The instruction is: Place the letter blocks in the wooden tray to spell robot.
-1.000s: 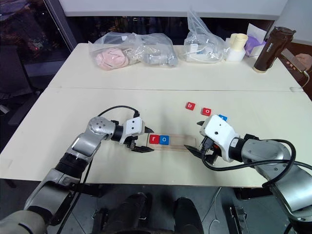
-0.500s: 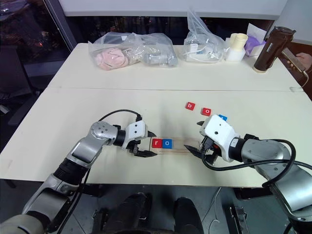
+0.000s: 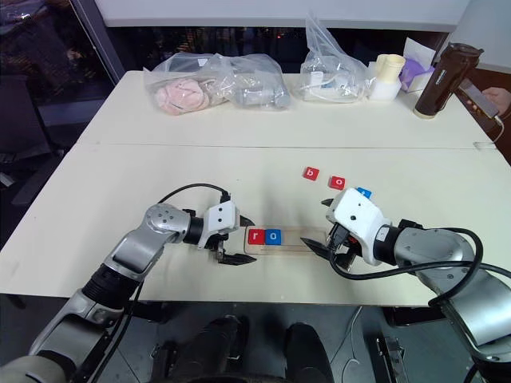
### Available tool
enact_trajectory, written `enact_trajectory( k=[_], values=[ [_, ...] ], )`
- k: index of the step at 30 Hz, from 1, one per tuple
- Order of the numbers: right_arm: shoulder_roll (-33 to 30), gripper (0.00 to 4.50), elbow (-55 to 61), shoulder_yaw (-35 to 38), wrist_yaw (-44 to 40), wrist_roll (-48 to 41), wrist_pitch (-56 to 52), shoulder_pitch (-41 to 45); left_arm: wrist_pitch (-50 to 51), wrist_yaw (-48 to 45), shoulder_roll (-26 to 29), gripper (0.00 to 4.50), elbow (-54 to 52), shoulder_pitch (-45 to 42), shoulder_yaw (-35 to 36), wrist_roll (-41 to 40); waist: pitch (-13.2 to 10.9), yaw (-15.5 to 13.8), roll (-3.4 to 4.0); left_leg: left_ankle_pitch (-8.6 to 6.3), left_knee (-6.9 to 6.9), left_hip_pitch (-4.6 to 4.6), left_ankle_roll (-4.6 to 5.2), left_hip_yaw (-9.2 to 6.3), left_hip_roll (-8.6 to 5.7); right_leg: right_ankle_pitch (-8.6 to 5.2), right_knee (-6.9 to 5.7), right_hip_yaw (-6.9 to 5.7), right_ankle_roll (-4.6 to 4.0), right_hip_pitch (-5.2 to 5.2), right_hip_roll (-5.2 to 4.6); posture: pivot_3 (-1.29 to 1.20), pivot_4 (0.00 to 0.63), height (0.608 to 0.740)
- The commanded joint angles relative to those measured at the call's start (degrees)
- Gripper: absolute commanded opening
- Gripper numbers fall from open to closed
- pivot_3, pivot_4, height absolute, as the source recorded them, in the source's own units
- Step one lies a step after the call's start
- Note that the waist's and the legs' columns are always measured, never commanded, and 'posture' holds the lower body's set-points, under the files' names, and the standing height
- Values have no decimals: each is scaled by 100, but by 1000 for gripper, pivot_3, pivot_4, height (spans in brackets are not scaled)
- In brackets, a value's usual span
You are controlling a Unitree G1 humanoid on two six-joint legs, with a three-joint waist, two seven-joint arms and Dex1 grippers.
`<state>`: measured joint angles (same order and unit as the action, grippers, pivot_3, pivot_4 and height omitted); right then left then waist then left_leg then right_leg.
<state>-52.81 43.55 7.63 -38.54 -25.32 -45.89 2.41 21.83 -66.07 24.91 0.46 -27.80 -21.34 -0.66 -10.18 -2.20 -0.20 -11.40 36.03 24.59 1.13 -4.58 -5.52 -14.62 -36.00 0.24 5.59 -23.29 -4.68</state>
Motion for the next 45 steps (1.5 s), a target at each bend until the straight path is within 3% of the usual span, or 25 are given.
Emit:
enact_trajectory(
  k=[1,13,17,21,27,36,45],
  values=[
    [21,4500,85,83,0,-24,57,80,-4,9,165,4466,-40,56,45,-80,0,0,0,0,0,0,0,0,0,0,0,0,0,0,0,0,150,738],
    [80,4500,-135,-90,-52,-15,159,339,-121,-80,962,4466,-49,199,563,-496,-2,24,2,0,-6,0,-1,2,4,0,0,-1,-2,-9,-1,0,150,738],
    [370,4500,-417,-88,166,-149,-11,906,-77,-817,1326,4466,-305,301,1008,-1333,-6,47,3,0,-12,3,-1,3,5,0,0,-1,-3,-15,-2,0,150,738],
    [1016,4500,-1043,-352,1013,100,-678,1884,653,-956,1628,4466,-505,55,1543,-2036,-10,85,1,0,-9,13,-1,3,6,2,-1,-3,-8,-26,-4,0,150,738],
    [2485,4500,-2009,-736,2338,421,-1880,3170,1218,-1131,1901,4466,-752,-134,2067,-2874,-10,183,4,8,-17,28,9,5,4,5,-6,-5,-6,-50,-4,0,150,738],
    [4391,4500,-4136,-546,4215,1420,-1954,4107,1434,-612,1683,4466,-1167,-6,2306,-3368,-9,224,5,42,-47,56,-33,8,5,36,-43,-2,-11,-116,8,0,150,738],
    [4819,4500,-5597,-98,4769,1774,-1225,4453,1480,-215,1738,4466,-1644,458,2361,-3464,-9,316,7,52,-47,50,-48,9,5,36,-91,2,-15,-132,12,0,150,738]
  ],
)
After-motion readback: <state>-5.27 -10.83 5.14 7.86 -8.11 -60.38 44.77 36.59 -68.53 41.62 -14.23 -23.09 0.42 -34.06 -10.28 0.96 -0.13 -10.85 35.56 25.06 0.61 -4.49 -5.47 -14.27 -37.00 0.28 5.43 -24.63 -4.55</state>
